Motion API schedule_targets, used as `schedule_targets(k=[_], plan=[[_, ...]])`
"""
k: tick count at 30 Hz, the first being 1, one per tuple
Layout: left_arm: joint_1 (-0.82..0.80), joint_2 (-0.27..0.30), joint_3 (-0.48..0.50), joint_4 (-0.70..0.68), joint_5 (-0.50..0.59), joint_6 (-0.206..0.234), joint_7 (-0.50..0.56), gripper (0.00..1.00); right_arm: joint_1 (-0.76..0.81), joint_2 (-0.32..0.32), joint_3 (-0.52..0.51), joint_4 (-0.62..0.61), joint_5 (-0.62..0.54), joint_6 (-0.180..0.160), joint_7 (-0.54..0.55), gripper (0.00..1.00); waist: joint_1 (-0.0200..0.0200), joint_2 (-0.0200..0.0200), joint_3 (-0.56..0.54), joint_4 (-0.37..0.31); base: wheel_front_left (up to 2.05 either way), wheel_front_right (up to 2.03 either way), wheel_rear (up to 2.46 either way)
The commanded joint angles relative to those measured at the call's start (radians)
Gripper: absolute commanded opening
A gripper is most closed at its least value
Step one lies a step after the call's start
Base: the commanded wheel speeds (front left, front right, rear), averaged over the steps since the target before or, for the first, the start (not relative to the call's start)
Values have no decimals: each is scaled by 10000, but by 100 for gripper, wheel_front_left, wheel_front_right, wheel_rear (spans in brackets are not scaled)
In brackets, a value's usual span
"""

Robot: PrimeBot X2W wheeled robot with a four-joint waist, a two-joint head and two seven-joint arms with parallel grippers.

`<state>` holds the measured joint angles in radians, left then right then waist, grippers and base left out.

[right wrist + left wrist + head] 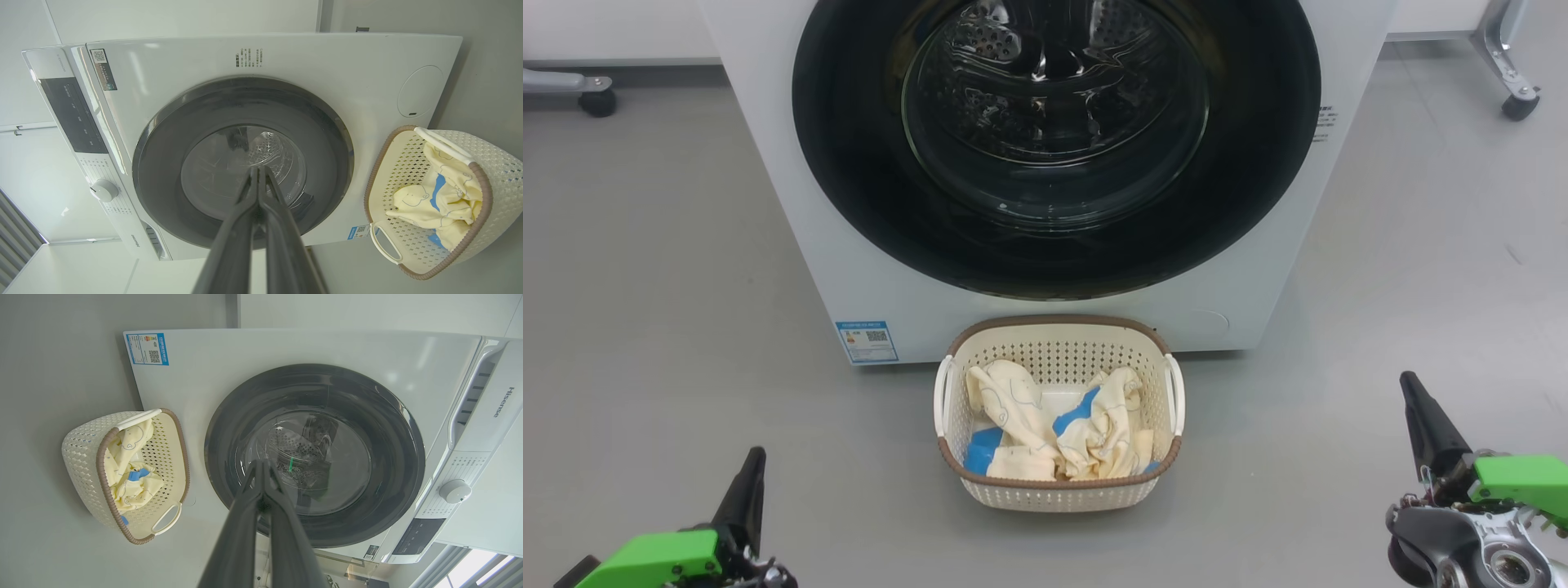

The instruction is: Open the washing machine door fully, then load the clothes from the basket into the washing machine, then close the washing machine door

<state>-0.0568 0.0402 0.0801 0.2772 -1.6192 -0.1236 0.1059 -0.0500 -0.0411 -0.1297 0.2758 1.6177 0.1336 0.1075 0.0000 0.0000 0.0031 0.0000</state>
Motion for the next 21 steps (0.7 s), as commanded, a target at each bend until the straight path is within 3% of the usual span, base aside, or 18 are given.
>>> schedule_targets(k=[1, 21], plan=[[-511, 100, 337, -324, 106, -71, 72, 0, -579, -91, 160, -311, -90, -29, 57, 0, 0, 0, 0, 0, 0, 0, 0], [-511, 100, 337, -324, 105, -71, 72, 0, -579, -91, 160, -311, -90, -29, 57, 0, 0, 0, 0, 0, 0, 0, 0]])
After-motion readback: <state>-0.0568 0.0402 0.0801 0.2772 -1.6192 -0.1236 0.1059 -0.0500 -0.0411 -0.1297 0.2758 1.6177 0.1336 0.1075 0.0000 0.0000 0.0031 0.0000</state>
